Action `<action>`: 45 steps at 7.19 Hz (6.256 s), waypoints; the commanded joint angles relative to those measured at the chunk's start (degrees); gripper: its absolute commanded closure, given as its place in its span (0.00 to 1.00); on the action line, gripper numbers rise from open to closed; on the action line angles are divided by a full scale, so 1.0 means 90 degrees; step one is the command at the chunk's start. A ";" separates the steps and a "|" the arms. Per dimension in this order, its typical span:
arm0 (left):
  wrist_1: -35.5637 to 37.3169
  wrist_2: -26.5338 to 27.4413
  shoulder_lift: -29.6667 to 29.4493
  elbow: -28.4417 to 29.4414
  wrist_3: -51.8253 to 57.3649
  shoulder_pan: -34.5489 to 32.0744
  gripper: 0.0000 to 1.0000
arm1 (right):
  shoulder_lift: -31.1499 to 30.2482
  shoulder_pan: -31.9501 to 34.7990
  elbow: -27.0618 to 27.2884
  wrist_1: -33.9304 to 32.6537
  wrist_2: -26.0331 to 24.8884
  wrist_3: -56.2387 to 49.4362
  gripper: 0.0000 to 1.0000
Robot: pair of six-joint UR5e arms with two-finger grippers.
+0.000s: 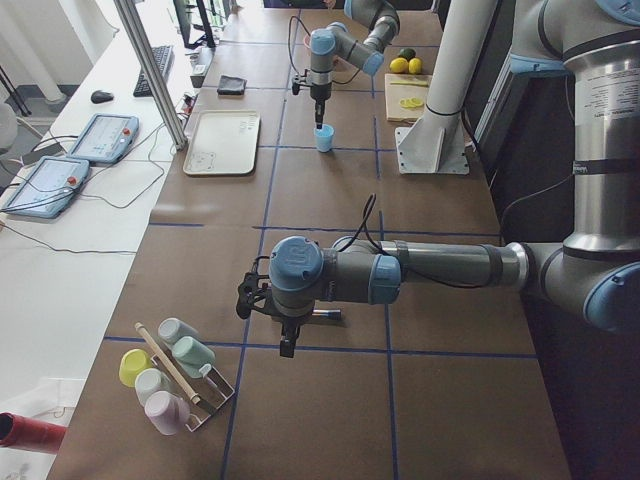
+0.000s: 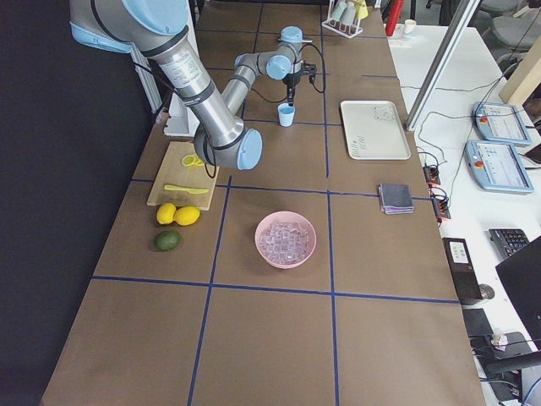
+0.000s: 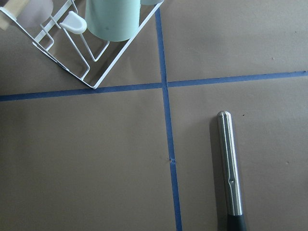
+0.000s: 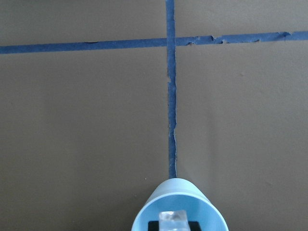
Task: Mash ice and strawberries in cup
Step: 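Lower into the cup and open the right gripper to drop the cube, then move the right gripper back over the pink ice bowl, then grasp another ice cube in the bowl with the right gripper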
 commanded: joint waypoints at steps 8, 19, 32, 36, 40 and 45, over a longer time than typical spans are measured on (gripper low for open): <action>0.0000 -0.0020 -0.0010 -0.0046 -0.0010 0.0000 0.00 | -0.0428 0.0549 0.1372 -0.0701 0.0031 -0.0019 0.01; 0.0039 -0.0020 0.0117 -0.0446 -0.0019 0.0000 0.00 | -0.5890 0.4526 0.2679 0.1133 0.2180 -0.4481 0.01; 0.0049 -0.0020 0.0117 -0.0622 -0.0019 0.0000 0.00 | -0.5842 0.4284 0.1173 0.1203 0.1887 -0.5781 0.39; 0.0059 -0.0020 0.0117 -0.0651 -0.0019 0.0000 0.00 | -0.5842 0.4263 0.1076 0.1203 0.1789 -0.5801 0.44; 0.0059 -0.0020 0.0127 -0.0661 -0.0019 -0.0010 0.00 | -0.5735 0.4136 0.0929 0.1203 0.1789 -0.5801 0.44; 0.0059 -0.0030 0.0254 -0.0759 -0.0019 0.0000 0.00 | -0.5715 0.4117 0.0851 0.1212 0.1721 -0.5791 0.44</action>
